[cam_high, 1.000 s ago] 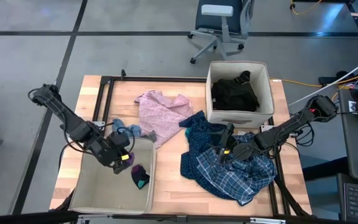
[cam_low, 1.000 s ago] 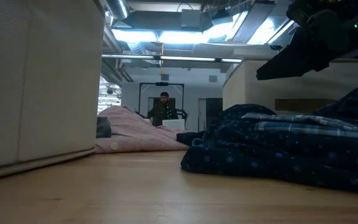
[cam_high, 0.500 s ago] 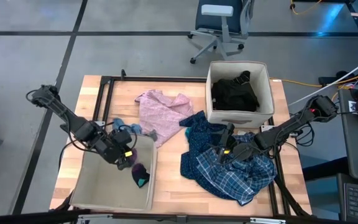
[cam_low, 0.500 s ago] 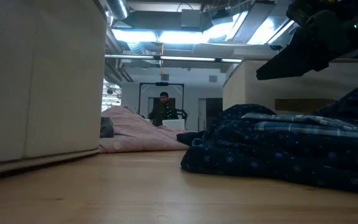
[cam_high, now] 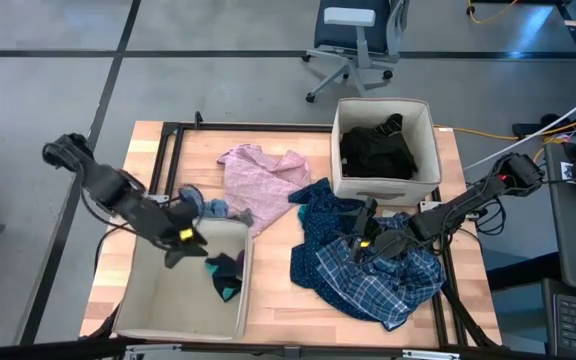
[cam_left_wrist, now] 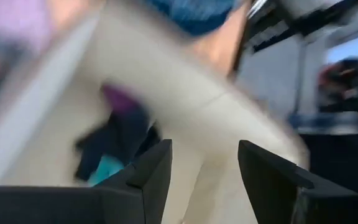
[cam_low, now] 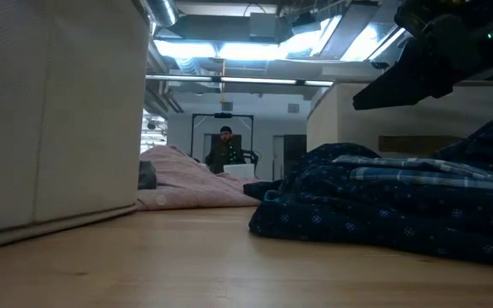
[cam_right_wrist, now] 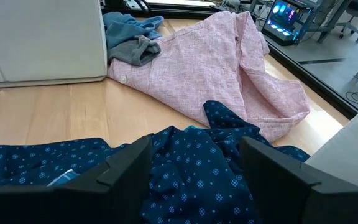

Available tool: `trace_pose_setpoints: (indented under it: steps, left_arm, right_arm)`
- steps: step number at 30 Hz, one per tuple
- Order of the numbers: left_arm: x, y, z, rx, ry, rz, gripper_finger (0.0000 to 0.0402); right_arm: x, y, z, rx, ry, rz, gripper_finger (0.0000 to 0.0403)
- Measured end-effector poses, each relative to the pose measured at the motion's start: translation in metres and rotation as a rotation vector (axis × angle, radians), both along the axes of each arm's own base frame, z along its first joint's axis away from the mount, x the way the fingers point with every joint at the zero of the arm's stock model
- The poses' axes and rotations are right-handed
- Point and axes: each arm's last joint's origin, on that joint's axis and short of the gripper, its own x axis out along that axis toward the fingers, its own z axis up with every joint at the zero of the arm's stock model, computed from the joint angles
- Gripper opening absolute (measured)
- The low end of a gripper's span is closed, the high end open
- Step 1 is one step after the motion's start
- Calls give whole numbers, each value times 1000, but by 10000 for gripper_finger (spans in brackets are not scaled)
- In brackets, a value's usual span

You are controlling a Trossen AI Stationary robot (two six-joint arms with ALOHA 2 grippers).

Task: Sort clothes
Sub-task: Put the gray sock into the bottom white laundry organizer

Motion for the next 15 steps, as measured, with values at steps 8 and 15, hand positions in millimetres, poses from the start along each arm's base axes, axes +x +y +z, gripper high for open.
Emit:
trace_pose_setpoints:
  steps: [8, 15]
  left_arm:
    - [4, 20, 58, 386, -426, 149, 160]
    - [33, 55, 66, 721, -448, 411, 159]
  right_arm:
    - [0, 0, 0, -1, 0, 0, 244]
    - [1, 0, -2, -6, 8, 0, 244]
